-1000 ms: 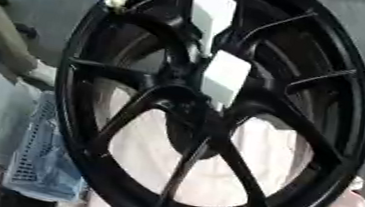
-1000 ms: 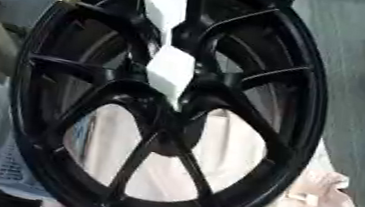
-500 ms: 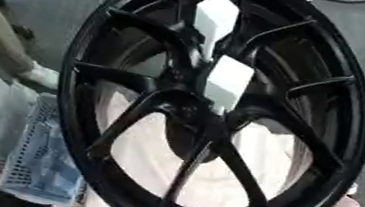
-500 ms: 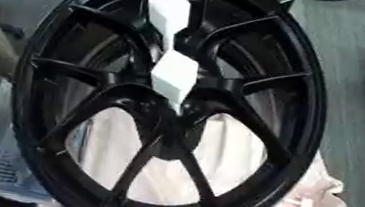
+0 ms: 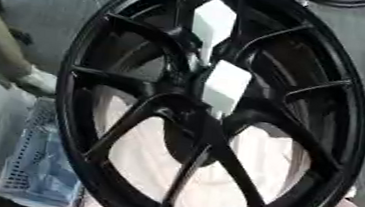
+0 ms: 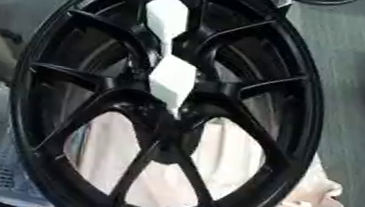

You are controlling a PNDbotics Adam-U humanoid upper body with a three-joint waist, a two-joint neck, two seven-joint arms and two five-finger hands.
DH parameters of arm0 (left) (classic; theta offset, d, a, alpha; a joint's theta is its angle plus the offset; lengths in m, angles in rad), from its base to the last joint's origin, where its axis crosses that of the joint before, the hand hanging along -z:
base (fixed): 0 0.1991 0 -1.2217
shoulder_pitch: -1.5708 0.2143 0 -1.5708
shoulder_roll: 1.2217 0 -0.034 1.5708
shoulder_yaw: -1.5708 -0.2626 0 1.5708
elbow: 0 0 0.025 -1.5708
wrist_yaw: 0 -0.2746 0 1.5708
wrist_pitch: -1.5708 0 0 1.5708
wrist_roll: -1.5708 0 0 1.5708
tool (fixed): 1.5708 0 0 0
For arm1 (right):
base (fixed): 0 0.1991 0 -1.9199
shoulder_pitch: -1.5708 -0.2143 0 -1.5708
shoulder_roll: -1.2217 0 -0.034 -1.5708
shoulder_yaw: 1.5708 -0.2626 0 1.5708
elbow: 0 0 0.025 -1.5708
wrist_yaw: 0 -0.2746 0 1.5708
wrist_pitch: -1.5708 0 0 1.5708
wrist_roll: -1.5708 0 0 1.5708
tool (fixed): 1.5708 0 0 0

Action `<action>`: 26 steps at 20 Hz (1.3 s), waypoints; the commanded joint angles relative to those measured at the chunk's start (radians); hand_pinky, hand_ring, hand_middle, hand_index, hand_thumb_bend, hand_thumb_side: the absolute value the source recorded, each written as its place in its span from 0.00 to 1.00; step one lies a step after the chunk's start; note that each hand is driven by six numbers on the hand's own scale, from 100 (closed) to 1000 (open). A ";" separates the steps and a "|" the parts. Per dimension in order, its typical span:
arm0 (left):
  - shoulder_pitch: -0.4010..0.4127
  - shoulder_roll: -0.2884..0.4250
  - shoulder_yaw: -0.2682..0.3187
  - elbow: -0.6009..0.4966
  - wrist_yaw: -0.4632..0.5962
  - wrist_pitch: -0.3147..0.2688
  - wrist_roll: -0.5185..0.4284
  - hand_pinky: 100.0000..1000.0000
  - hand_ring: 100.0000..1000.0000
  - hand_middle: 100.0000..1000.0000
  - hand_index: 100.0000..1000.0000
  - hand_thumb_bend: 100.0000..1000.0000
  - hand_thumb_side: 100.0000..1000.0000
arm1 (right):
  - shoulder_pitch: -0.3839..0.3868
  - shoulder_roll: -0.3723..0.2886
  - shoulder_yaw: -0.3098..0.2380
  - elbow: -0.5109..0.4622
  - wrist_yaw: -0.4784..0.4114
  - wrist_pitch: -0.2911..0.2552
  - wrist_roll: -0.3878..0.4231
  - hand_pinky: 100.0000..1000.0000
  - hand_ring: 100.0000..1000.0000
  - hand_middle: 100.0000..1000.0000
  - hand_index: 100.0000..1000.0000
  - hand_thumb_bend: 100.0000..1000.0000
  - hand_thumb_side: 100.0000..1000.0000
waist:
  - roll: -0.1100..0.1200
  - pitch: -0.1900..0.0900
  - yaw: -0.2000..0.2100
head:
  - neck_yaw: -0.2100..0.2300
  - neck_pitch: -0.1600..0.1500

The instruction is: Pull the pin out of the wheel hub.

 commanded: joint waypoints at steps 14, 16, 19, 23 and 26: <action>-0.014 0.014 0.002 0.036 0.021 -0.086 -0.028 0.81 0.82 0.72 0.81 0.00 0.53 | -0.006 -0.032 -0.007 -0.018 -0.009 -0.006 0.005 0.59 0.78 0.70 0.67 0.00 0.36 | 0.003 -0.032 0.005 | 0.002 -0.016; -0.013 0.013 0.003 0.036 0.022 -0.085 -0.027 0.81 0.82 0.71 0.81 0.00 0.52 | -0.006 -0.032 -0.008 -0.018 -0.009 -0.006 0.004 0.59 0.78 0.70 0.67 0.00 0.35 | 0.003 -0.033 0.004 | 0.002 -0.016; -0.012 0.011 0.006 0.032 0.026 -0.083 -0.024 0.80 0.81 0.71 0.80 0.00 0.52 | -0.005 -0.031 -0.008 -0.018 -0.009 -0.006 0.003 0.59 0.78 0.70 0.67 0.00 0.35 | 0.003 -0.034 0.004 | 0.002 -0.016; -0.008 0.006 0.016 -0.020 0.057 -0.089 -0.014 0.79 0.79 0.69 0.79 0.00 0.56 | -0.003 -0.032 -0.008 -0.018 -0.007 -0.007 0.002 0.59 0.78 0.70 0.67 0.00 0.35 | 0.000 -0.034 0.006 | 0.002 -0.016; 0.000 -0.009 0.027 -0.089 0.099 -0.113 0.009 0.78 0.77 0.66 0.78 0.00 0.60 | -0.002 -0.032 -0.008 -0.018 -0.005 -0.009 0.003 0.59 0.78 0.70 0.67 0.00 0.35 | -0.003 -0.032 0.007 | 0.001 -0.015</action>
